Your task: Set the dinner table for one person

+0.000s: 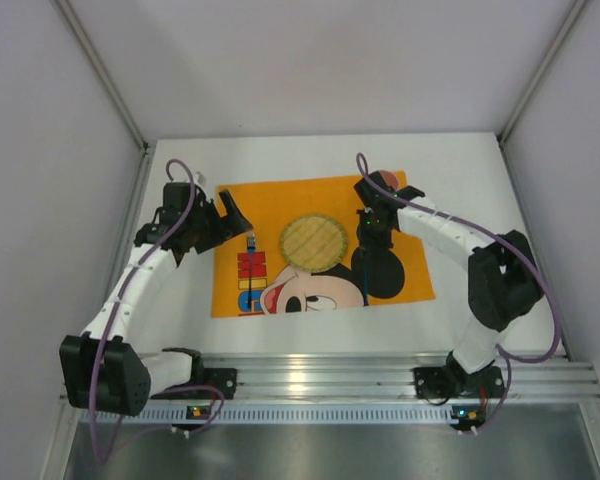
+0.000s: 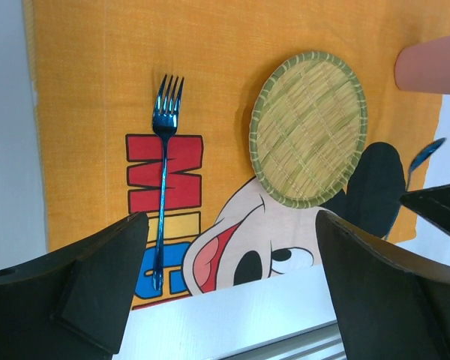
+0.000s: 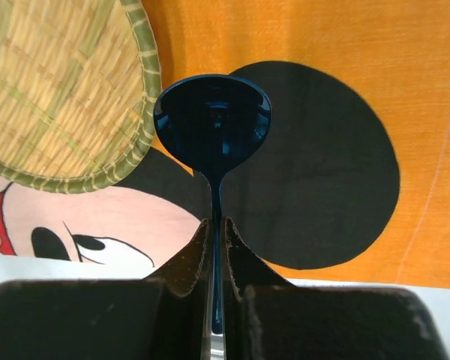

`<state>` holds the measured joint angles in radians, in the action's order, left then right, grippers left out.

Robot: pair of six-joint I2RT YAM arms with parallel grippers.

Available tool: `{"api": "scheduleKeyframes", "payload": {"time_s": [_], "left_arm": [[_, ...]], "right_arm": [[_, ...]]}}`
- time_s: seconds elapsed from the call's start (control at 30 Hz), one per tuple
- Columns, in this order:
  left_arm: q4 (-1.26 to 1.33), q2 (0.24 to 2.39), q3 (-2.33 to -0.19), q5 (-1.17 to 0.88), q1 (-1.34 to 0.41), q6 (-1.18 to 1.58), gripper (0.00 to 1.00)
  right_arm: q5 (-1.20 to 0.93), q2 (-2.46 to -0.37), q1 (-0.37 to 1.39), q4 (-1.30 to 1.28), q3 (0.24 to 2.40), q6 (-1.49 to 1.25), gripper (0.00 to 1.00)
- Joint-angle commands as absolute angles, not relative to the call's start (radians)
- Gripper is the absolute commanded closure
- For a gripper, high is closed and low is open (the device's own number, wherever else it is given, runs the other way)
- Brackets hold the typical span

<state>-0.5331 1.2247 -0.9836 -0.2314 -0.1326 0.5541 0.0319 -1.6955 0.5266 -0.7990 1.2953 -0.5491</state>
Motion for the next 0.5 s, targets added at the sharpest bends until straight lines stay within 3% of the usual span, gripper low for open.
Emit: {"api": "scheduleKeyframes", "payload": {"time_s": [0.0,0.47], "left_arm": [[-0.574,1.138,-0.989,-0.193,-0.132,0.546,0.02],[-0.629,1.019,-0.948,-0.152,-0.132,0.566,0.02]], "right_arm": [[0.077,-1.742,0.569,-0.779,1.33,-0.565,1.0],[0.216,-1.894,0.568,-0.776,1.456,-0.489,0.99]]}}
